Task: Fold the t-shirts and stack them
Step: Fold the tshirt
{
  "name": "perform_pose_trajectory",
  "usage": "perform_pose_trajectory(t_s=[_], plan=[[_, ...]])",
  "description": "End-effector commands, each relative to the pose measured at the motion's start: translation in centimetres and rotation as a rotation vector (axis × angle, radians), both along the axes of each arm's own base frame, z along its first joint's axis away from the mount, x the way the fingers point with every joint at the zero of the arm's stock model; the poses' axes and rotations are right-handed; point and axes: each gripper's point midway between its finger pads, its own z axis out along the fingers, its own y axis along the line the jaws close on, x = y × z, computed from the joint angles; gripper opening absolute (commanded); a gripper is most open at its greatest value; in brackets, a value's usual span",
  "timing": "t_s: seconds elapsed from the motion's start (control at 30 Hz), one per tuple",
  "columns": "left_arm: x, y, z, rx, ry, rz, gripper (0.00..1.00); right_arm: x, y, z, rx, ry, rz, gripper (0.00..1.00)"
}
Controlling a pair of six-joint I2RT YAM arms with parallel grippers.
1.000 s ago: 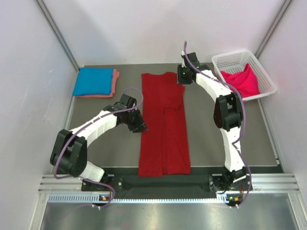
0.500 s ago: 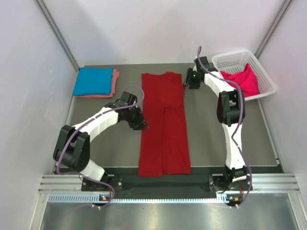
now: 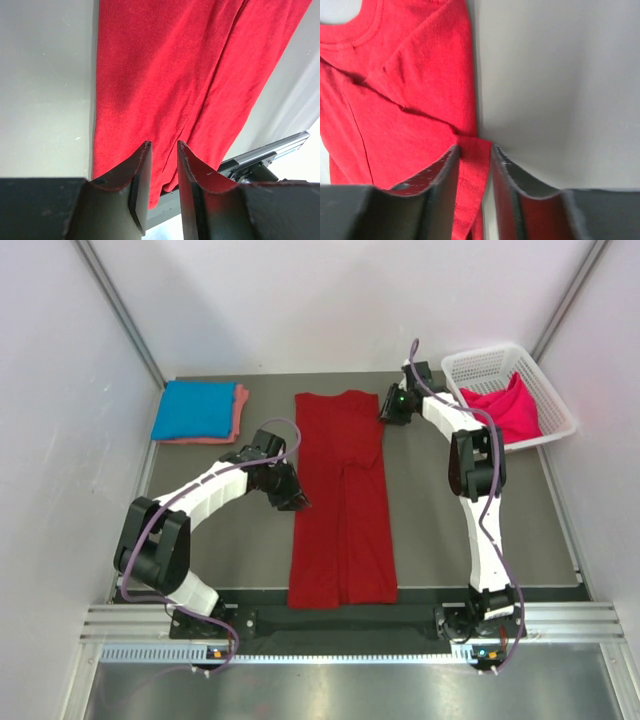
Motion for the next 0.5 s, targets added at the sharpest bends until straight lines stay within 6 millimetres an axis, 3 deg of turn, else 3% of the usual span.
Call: perform_pose_trajectory(t_s=[0.0, 0.03, 0.17, 0.3, 0.47], plan=[[1.0, -0.2, 1.3, -0.014, -0.037, -0.004, 0.32, 1.1, -0.1, -0.9, 0.001, -0.008, -0.009, 0.29], [1.0, -0.1, 1.4, -0.015, -0.039, -0.002, 0.32, 1.3, 0.0, -1.0, 0.003, -0.009, -0.009, 0.22], [0.9, -0.1, 1.4, -0.019, -0.033, -0.009, 0.32, 1.7, 0.1, -0.6, 0.007, -0.017, -0.007, 0.10], [0.0, 0.4, 1.1, 0.003, -0.016, -0.021, 0.34, 2.3, 0.1, 0.8, 0.010, -0.050, -0.015, 0.06], [-1.1, 0.9, 1.1, 0.006, -0.014, -0.020, 0.37, 3.3, 0.9, 4.5, 0.058, -0.121, -0.009, 0.07]])
